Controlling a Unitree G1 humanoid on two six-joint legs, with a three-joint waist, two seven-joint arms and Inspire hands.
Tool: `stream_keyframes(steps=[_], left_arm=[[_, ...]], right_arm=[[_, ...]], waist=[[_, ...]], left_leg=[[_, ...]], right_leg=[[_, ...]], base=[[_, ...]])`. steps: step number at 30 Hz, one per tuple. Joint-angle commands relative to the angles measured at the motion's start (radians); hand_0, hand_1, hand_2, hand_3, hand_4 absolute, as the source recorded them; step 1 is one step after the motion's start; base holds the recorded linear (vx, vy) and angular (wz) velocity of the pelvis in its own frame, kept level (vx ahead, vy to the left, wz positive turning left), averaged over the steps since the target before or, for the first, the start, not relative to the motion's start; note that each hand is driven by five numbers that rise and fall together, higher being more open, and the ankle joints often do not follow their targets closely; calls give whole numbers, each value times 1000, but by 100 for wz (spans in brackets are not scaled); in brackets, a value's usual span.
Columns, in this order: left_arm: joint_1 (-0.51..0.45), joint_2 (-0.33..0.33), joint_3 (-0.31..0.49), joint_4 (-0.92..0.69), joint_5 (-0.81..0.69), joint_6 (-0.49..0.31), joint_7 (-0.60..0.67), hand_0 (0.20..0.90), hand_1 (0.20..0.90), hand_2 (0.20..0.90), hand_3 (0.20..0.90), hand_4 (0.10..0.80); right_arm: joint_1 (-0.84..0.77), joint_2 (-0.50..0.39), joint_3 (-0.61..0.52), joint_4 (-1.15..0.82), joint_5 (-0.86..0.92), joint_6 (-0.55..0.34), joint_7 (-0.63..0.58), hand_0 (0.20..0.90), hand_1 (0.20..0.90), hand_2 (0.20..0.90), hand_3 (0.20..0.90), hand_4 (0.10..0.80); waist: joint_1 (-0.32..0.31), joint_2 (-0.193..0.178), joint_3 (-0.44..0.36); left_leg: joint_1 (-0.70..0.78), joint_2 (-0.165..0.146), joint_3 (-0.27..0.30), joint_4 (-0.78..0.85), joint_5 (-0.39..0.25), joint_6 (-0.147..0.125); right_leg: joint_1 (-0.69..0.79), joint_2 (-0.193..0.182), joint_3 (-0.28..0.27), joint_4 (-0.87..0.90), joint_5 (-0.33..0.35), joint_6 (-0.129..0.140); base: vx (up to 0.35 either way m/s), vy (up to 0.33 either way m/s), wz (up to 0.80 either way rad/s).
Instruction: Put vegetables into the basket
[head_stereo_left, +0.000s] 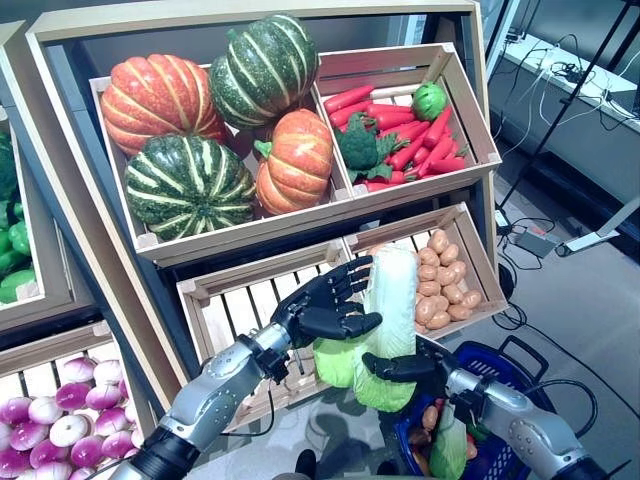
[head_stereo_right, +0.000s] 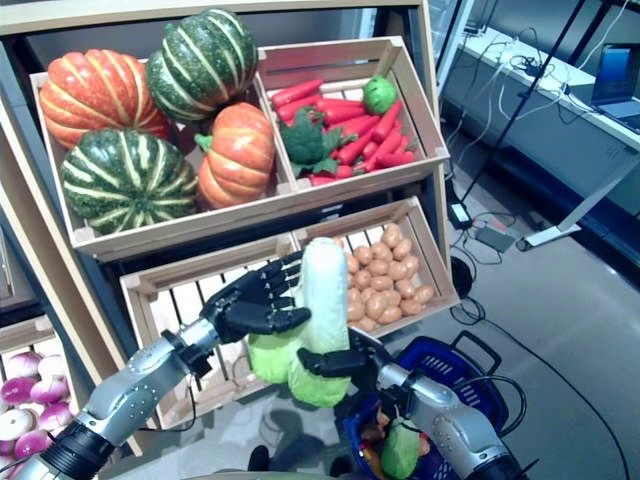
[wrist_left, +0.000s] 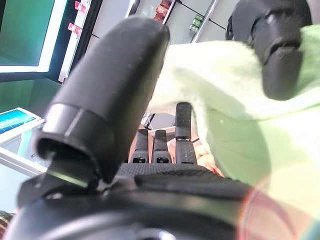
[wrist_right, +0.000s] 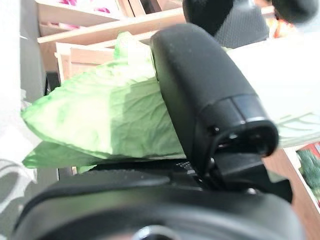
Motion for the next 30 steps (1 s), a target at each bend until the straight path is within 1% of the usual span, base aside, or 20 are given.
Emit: stream_keyframes(steps=[1, 4, 10, 12, 15, 18, 20, 21, 22, 23, 24, 26, 27, 28, 30], left_arm=[[-67, -104, -14, -194, -94, -128, -104, 900, 900, 900, 900, 800], [-45, -99, 30, -190, -112, -125, -70, 900, 900, 900, 900, 800], [36, -95, 136, -183, -81, -128, -34, 900, 900, 900, 900, 800], [72, -90, 182, -181, -73, -133, -39, 900, 900, 900, 900, 800], [129, -88, 250, -187, -49, -139, -19, 900, 900, 900, 900, 800], [161, -92, 287, -186, -35, -148, -12, 900, 900, 900, 900, 800], [182, -91, 313, -183, -27, -166, -2, 900, 900, 900, 900, 800], [186, -91, 320, -184, -19, -172, 6, 900, 900, 900, 900, 800], [190, -87, 329, -180, 6, -195, 23, 900, 900, 900, 900, 800], [191, -85, 331, -179, 11, -202, 26, 900, 900, 900, 900, 800], [190, -81, 335, -172, 26, -224, 35, 900, 900, 900, 900, 800], [175, -62, 343, -171, 36, -257, 54, 900, 900, 900, 900, 800], [158, -49, 348, -167, 44, -290, 66, 900, 900, 900, 900, 800], [146, -46, 350, -166, 51, -306, 78, 900, 900, 900, 900, 800], [131, -42, 351, -166, 61, -320, 98, 900, 900, 900, 900, 800]], right_arm=[[-63, 51, -11, -59, 82, -112, -24, 300, 300, 300, 300, 400], [-38, 59, -38, -61, 88, -125, -42, 300, 300, 300, 300, 400], [38, 85, -119, -70, 101, -172, -98, 300, 300, 300, 300, 400], [70, 98, -155, -72, 115, -197, -114, 300, 300, 300, 300, 400], [114, 139, -213, -81, 172, -261, -176, 300, 300, 300, 300, 400], [144, 172, -245, -82, 200, -298, -203, 300, 300, 300, 300, 400], [161, 199, -269, -78, 224, -342, -235, 300, 300, 300, 300, 400], [162, 207, -272, -75, 229, -362, -244, 300, 300, 300, 300, 400], [162, 219, -281, -69, 247, -394, -259, 300, 300, 300, 300, 400], [162, 221, -284, -67, 250, -400, -262, 300, 300, 300, 300, 400], [157, 224, -291, -63, 251, -426, -277, 300, 300, 300, 300, 400], [130, 219, -303, -47, 266, -472, -297, 300, 300, 300, 300, 400], [100, 214, -314, -37, 273, -502, -307, 300, 300, 300, 300, 400], [82, 210, -321, -32, 278, -522, -320, 300, 300, 300, 300, 400], [59, 209, -328, -21, 284, -542, -332, 300, 300, 300, 300, 400]], waist=[[-8, -15, -70], [-8, -14, -70], [-8, -10, -66], [-9, -9, -65], [-12, -4, -57], [-15, 1, -49], [-16, 7, -36], [-16, 9, -30], [-17, 12, -17], [-17, 13, -14], [-16, 16, -2], [-16, 22, 30], [-18, 29, 66], [-19, 33, 87], [-20, 37, 110]], left_leg=[[11, -11, -1, 15, -61, 13], [9, -11, -1, 16, -61, 12], [5, -12, -7, 14, -57, 10], [4, -12, -7, 13, -57, 9], [-2, -10, -7, 8, -53, 8], [-9, -10, -7, 7, -51, 7], [-23, -9, -10, 7, -48, 7], [-29, -9, -10, 8, -48, 7], [-41, -10, -9, 10, -46, 7], [-45, -10, -9, 11, -46, 7], [-57, -10, -9, 13, -44, 7], [-85, -12, -9, 19, -39, 8], [-108, -12, -5, 22, -33, 10], [-124, -13, -4, 26, -29, 11], [-141, -13, -1, 32, -25, 11]], right_leg=[[-29, -33, 28, 13, 62, 23], [-29, -33, 27, 14, 60, 21], [-31, -30, 24, 12, 58, 16], [-33, -29, 23, 12, 58, 15], [-39, -26, 23, 11, 56, 12], [-47, -25, 24, 12, 54, 10], [-62, -24, 23, 19, 50, 8], [-70, -24, 22, 22, 49, 7], [-85, -24, 23, 29, 48, 6], [-90, -24, 23, 31, 48, 5], [-103, -24, 22, 37, 47, 4], [-134, -23, 22, 51, 44, -1], [-165, -20, 23, 69, 42, -5], [-182, -18, 25, 80, 41, -8], [-202, -15, 25, 95, 39, -10]], base=[[0, 0, 0], [0, 0, 0], [0, 0, 0], [0, 0, 0], [0, 0, 0], [0, 0, 0], [-25, -9, 0], [-100, -24, 0], [-90, -20, 0], [-124, -20, 1], [-175, -17, 1], [-267, -10, 2], [-302, 5, 2], [-311, 8, 2], [-206, 2, 1]])
